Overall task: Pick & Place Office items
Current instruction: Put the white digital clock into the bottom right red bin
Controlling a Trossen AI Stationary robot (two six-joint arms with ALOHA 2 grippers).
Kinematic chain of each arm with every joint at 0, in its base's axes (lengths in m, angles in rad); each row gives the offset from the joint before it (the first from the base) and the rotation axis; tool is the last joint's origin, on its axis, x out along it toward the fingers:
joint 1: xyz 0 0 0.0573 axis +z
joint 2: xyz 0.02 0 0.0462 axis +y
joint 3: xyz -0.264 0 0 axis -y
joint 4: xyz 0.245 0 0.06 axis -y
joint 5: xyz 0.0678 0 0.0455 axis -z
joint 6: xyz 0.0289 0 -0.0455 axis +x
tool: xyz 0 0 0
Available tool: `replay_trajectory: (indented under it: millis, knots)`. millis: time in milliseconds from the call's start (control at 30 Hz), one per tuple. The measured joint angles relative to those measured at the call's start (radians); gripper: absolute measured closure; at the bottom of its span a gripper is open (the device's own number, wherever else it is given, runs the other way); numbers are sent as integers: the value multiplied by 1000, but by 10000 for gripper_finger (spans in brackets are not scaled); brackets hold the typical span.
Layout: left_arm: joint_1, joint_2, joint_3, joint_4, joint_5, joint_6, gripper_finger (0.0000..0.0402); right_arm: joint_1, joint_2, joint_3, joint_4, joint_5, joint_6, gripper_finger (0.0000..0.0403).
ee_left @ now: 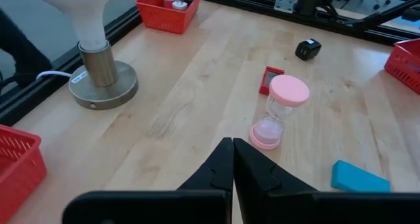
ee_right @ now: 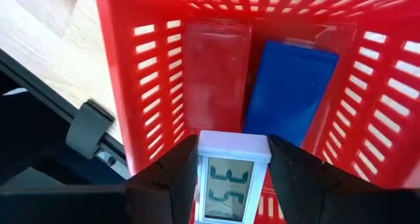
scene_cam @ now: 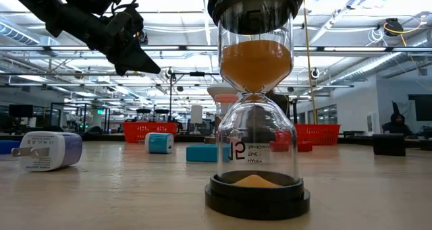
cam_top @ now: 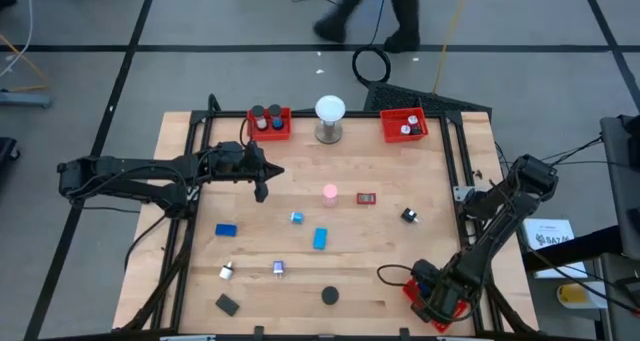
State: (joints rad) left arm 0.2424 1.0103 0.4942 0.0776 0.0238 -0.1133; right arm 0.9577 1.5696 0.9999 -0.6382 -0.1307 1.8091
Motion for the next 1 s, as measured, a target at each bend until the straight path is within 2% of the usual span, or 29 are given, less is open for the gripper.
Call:
replay_trajectory:
  millis: [233,467,633,767,867,1000]
  knots:
    - [0,0,0,0,0,1,397,0,0,-49,131,-4,11,230]
    - [0,0,0,0,-24,1,389,0,0,-52,129,-14,5,227]
    - [0,0,0,0,-27,2,399,0,0,-52,127,-64,-22,205]
    - [0,0,0,0,-35,2,391,0,0,-52,135,-84,-49,192]
    - [0,0,0,0,-52,2,390,0,0,-52,142,-84,-57,198]
    - [0,0,0,0,-53,0,399,-1,0,-52,152,-84,-68,237]
